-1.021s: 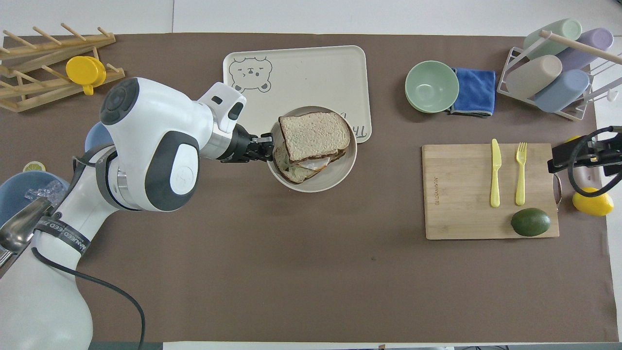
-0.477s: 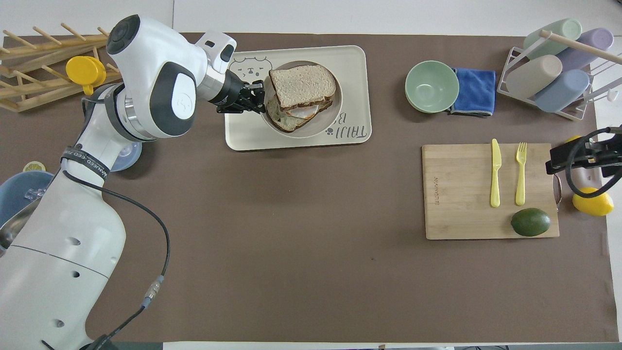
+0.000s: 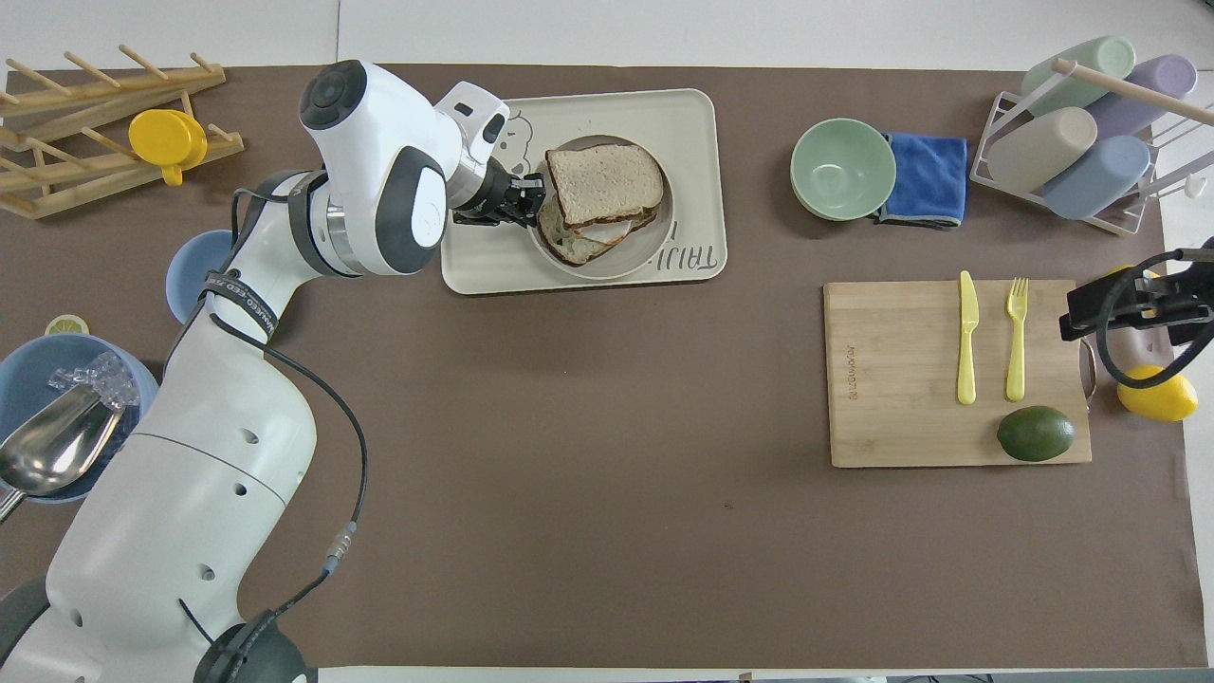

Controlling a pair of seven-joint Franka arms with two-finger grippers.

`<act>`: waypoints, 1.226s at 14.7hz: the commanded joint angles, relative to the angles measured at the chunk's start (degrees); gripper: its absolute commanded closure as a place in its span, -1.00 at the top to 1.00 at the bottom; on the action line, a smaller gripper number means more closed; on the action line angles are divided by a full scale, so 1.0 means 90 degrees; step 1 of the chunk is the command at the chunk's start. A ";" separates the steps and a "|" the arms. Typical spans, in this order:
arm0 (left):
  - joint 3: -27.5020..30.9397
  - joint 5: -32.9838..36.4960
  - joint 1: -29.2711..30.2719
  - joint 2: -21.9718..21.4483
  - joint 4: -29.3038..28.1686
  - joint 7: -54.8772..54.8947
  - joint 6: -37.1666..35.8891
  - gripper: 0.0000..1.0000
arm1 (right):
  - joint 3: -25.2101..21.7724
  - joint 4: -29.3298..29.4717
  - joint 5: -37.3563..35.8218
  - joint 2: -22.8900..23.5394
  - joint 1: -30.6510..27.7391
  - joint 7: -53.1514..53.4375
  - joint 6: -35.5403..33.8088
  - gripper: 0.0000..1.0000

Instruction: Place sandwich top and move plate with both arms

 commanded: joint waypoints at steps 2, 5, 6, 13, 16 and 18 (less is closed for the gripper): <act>0.0013 0.0131 0.0031 0.0098 0.0235 0.0039 -0.0139 -1.00 | 0.0056 -0.0106 0.0022 -0.0105 -0.0064 0.0089 -0.0021 1.00; 0.0013 0.0111 0.0050 0.0098 0.0225 0.0136 -0.0197 -1.00 | 0.0046 -0.0106 0.0022 -0.0105 -0.0064 0.0089 -0.0021 1.00; 0.0013 0.0102 0.0070 0.0089 0.0225 0.0185 -0.0217 -1.00 | 0.0046 -0.0096 0.0022 -0.0105 -0.0064 0.0089 -0.0021 1.00; 0.0033 0.0082 0.0177 -0.0135 0.0187 0.0234 -0.0363 1.00 | 0.0056 -0.0096 0.0022 -0.0105 -0.0064 0.0089 -0.0021 1.00; 0.0023 0.0072 0.0333 -0.0341 0.0118 0.0351 -0.0666 1.00 | 0.0046 -0.0106 0.0022 -0.0105 -0.0064 0.0089 -0.0021 1.00; 0.0043 0.0092 0.0382 -0.0448 0.0108 0.0351 -0.0696 1.00 | 0.0056 -0.0106 0.0022 -0.0105 -0.0064 0.0099 -0.0021 1.00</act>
